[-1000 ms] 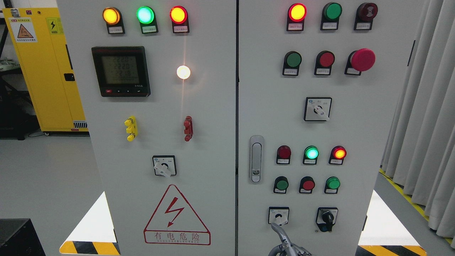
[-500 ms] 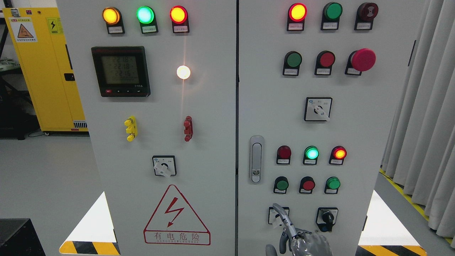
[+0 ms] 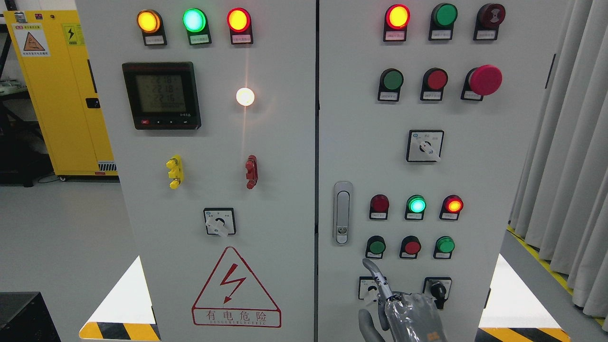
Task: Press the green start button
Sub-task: 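Raise the right hand toward the green button in the lowest button row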
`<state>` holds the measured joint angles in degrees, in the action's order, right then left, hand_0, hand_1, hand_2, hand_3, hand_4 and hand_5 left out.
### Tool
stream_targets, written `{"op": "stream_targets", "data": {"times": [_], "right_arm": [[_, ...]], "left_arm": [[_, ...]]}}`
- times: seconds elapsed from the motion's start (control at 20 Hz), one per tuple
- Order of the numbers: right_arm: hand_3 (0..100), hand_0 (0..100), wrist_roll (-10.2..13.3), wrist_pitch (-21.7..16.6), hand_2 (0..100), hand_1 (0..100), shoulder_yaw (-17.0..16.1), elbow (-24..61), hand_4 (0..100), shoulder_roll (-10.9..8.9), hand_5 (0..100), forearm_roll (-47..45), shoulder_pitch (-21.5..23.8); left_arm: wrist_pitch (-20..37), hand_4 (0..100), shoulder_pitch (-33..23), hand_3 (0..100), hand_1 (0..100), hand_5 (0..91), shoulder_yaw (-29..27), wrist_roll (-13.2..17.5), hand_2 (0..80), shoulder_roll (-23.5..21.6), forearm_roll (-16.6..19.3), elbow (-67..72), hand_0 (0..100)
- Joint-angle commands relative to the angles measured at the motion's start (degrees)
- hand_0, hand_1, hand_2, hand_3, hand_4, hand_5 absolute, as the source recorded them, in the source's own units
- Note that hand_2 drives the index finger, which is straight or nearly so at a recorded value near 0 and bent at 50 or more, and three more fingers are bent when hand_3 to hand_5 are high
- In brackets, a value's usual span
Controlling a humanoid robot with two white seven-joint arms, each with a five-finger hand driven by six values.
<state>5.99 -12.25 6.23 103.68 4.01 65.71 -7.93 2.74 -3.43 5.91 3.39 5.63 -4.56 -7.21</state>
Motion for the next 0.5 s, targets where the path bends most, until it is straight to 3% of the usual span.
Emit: {"op": "stream_targets", "data": {"times": [0.0, 0.45], "right_arm": [[100, 68, 0.0, 0.3, 0, 90, -0.4, -5.2, 100, -0.59, 100, -0.1, -2.4], [100, 72, 0.0, 0.5, 0, 90, -1.5, -6.1, 100, -0.50, 100, -0.3, -3.1]], "left_arm": [[0.0, 0, 0.0, 0, 56, 0.0, 0.0, 0.0, 0.0, 0.0, 0.0, 0.0, 12], [0.0, 0, 0.0, 0, 56, 0.0, 0.1, 0.0, 0.0, 0.0, 0.0, 0.0, 12]]}}
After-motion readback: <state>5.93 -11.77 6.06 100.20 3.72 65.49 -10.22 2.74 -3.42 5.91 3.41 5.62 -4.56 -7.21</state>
